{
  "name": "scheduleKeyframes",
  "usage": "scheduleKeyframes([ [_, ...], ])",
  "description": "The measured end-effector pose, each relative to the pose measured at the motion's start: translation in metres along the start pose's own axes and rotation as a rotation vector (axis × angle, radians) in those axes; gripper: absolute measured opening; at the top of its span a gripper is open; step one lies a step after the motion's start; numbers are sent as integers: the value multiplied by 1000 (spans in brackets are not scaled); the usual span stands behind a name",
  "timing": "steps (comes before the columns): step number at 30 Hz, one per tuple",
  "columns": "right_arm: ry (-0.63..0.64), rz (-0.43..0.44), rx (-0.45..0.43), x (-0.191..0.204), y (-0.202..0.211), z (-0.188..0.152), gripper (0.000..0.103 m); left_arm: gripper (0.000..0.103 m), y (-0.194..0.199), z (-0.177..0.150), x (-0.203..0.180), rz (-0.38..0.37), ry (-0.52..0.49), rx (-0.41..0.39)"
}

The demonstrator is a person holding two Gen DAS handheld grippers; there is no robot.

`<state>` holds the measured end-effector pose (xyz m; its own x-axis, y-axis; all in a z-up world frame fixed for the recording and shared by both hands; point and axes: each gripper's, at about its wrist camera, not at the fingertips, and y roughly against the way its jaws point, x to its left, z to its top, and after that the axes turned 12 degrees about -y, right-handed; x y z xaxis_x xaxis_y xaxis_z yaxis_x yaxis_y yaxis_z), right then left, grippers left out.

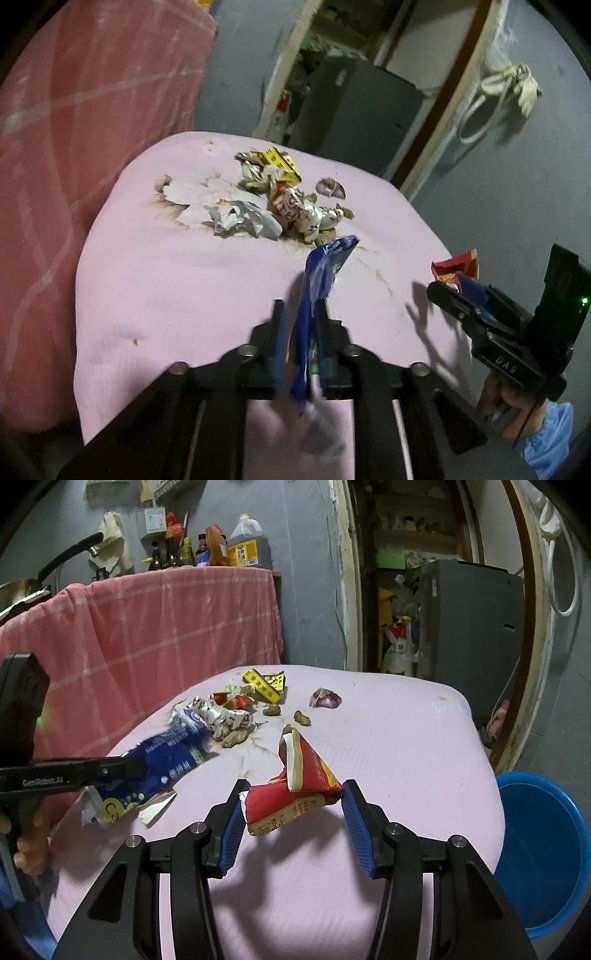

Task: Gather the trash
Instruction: 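Lift both wrappers and carry them toward the blue basin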

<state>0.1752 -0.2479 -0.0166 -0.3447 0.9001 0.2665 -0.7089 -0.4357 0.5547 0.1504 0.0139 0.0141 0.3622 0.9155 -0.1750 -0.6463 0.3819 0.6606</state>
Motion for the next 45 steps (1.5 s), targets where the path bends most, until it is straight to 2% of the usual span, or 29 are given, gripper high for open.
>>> scheduleKeyframes([
  [1, 0, 0, 1, 0, 0, 0, 49, 32, -3, 3, 1, -9, -10, 9],
  [8, -8, 3, 5, -2, 0, -2, 49, 32, -12, 12, 12, -49, 7, 20],
  [9, -9, 3, 6, -2, -1, -2, 49, 31, -12, 13, 12, -52, 8, 20],
  [12, -10, 3, 8, -3, -1, -2, 49, 11, -14, 17, 15, -62, 7, 27],
  [20, -12, 5, 4, -3, -1, -2, 49, 4, -13, 19, 15, -72, 10, 33],
  [23, -11, 7, -10, -3, 1, -2, 49, 3, -2, 23, 14, -64, 9, -16],
  [29, -1, 18, -68, -1, 11, 0, 49, 3, 21, 27, 10, -119, 22, -138],
  [32, 11, 16, -108, 1, 17, 2, 49, 3, 26, 32, 5, -122, 33, -179],
  [38, 25, -17, -243, 2, 44, 11, 49, 3, 39, 46, -23, -98, -33, -307],
  [45, 18, -76, -401, -9, 86, 27, 49, 3, 36, 60, -65, -87, -120, -421],
])
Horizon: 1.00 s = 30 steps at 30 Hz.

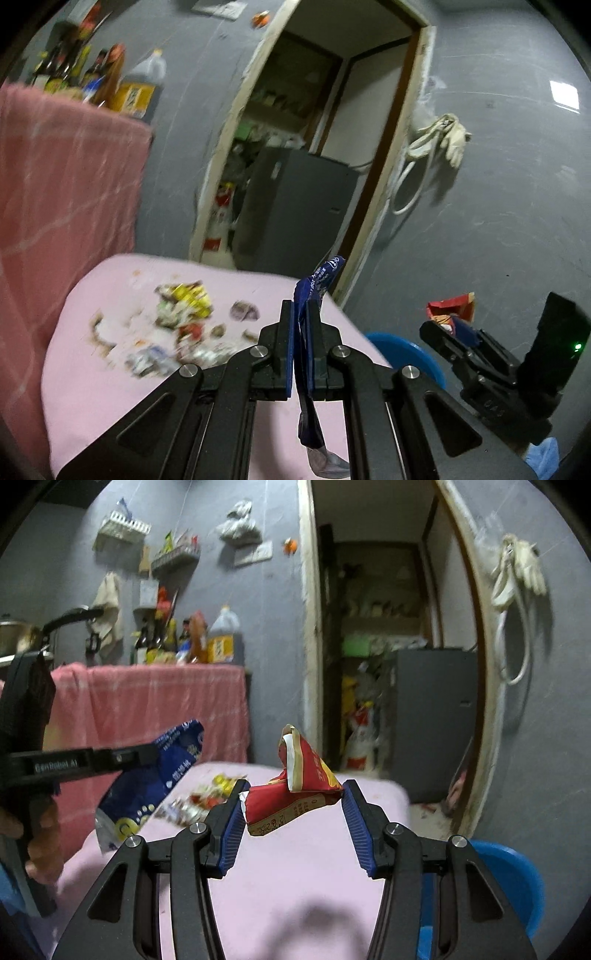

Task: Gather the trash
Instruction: 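Lift both wrappers and carry them toward the blue basin, then open both tools over the blue basin, dropping both wrappers in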

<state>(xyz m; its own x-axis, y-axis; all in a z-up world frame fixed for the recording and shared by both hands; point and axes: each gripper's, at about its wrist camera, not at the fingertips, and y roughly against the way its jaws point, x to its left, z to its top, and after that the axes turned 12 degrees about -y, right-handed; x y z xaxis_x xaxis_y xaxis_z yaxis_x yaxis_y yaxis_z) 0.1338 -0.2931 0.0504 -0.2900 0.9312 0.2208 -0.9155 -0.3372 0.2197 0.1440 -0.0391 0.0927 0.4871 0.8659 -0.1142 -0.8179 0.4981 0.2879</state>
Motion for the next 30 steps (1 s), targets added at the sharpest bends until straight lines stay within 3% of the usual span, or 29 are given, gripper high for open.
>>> scheduleKeyframes([
  [5, -10, -73, -82, -19, 18, 16, 49, 3, -23, 13, -42, -30, -83, -72],
  [8, -27, -168, -143, -45, 33, 26, 50, 3, -38, 20, -70, -56, -135, -107],
  [13, -72, -257, -174, -74, 46, 30, 50, 3, -75, 27, -113, -117, -196, -114],
  [17, -140, -345, -171, -109, 56, 31, 51, 3, -114, 27, -137, -182, -189, -54],
  [22, -288, -429, -102, -160, 58, 22, 51, 3, -165, 21, -157, -235, -153, 63],
  [30, -374, -457, 4, -192, 49, 5, 51, 3, -234, 3, -172, -205, -68, 220],
])
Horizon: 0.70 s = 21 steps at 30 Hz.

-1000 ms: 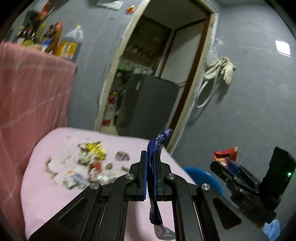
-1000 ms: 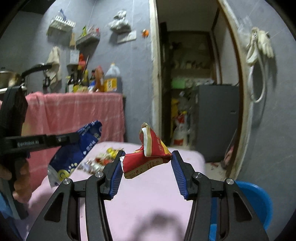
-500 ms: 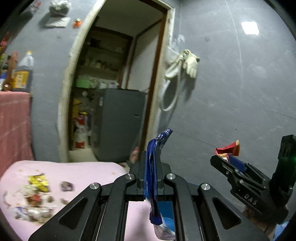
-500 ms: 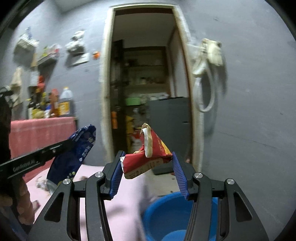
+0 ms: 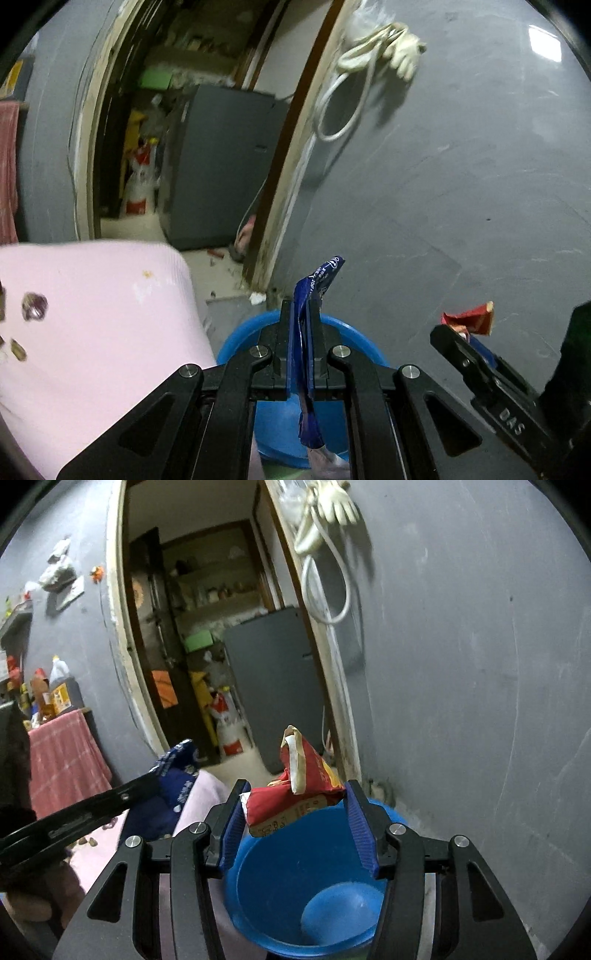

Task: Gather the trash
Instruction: 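Open both tools over the blue basin, dropping both wrappers in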

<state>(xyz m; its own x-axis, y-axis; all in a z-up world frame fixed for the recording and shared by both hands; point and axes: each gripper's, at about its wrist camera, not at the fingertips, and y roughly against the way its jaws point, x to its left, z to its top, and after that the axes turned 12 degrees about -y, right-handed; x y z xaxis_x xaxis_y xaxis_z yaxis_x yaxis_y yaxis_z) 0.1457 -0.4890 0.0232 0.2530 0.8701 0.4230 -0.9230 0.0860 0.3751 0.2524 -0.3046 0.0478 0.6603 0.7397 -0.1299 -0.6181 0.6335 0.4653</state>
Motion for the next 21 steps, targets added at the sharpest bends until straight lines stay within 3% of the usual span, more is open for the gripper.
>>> scheduleKeyframes([
  [12, -132, -5, 128, -31, -32, 1, 53, 5, -59, -20, 6, 12, 63, 172],
  [14, -141, -5, 130, -34, -32, 1, 56, 7, -62, -22, 8, 13, 66, 184],
  [18, -139, -4, 117, -33, -28, 2, 58, 24, -59, -26, 10, 6, 76, 186],
  [21, -135, 1, 105, -31, -28, 3, 64, 29, -47, -25, 11, 9, 78, 166],
])
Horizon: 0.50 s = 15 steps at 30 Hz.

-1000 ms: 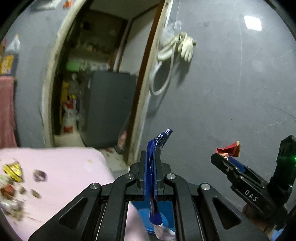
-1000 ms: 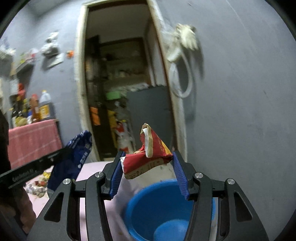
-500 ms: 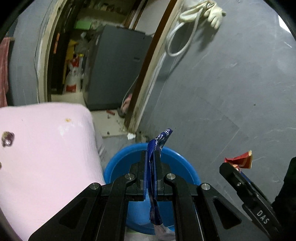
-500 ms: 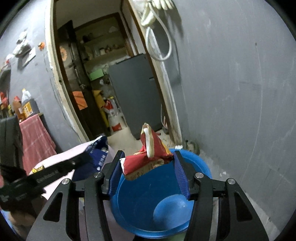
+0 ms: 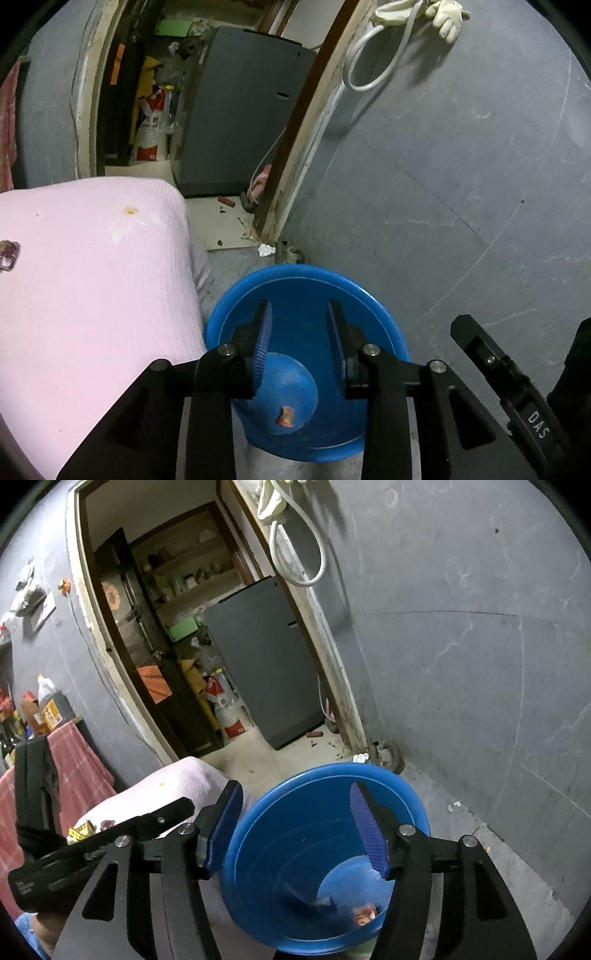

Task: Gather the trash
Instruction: 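Open both tools over the blue basin, dropping both wrappers in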

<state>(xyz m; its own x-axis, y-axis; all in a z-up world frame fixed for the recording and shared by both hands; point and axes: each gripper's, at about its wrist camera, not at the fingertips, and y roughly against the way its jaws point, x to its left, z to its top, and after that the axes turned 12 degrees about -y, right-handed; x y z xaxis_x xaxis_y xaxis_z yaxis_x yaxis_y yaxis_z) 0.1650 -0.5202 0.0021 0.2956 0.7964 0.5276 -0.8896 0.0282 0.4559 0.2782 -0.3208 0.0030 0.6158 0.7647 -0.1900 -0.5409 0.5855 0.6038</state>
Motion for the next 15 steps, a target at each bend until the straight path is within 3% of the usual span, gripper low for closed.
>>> scheduleKeyframes([
  [2, 13, 8, -18, 4, 3, 0, 67, 38, 14, 1, 4, 12, -5, -30],
  [4, 37, 18, -50, 10, 9, 0, 74, 56, 32, 0, 10, 40, -5, -79],
  [8, 93, 51, -122, 25, 24, -2, 82, 68, 68, -2, 25, 92, 4, -162],
  [12, 147, 97, -184, 43, 37, -8, 94, 91, 105, -5, 39, 157, -3, -227],
  [14, 164, 125, -205, 52, 41, -10, 103, 98, 129, -11, 46, 214, -18, -285],
  [15, 171, 140, -218, 56, 44, -12, 103, 100, 136, -14, 46, 233, -23, -301],
])
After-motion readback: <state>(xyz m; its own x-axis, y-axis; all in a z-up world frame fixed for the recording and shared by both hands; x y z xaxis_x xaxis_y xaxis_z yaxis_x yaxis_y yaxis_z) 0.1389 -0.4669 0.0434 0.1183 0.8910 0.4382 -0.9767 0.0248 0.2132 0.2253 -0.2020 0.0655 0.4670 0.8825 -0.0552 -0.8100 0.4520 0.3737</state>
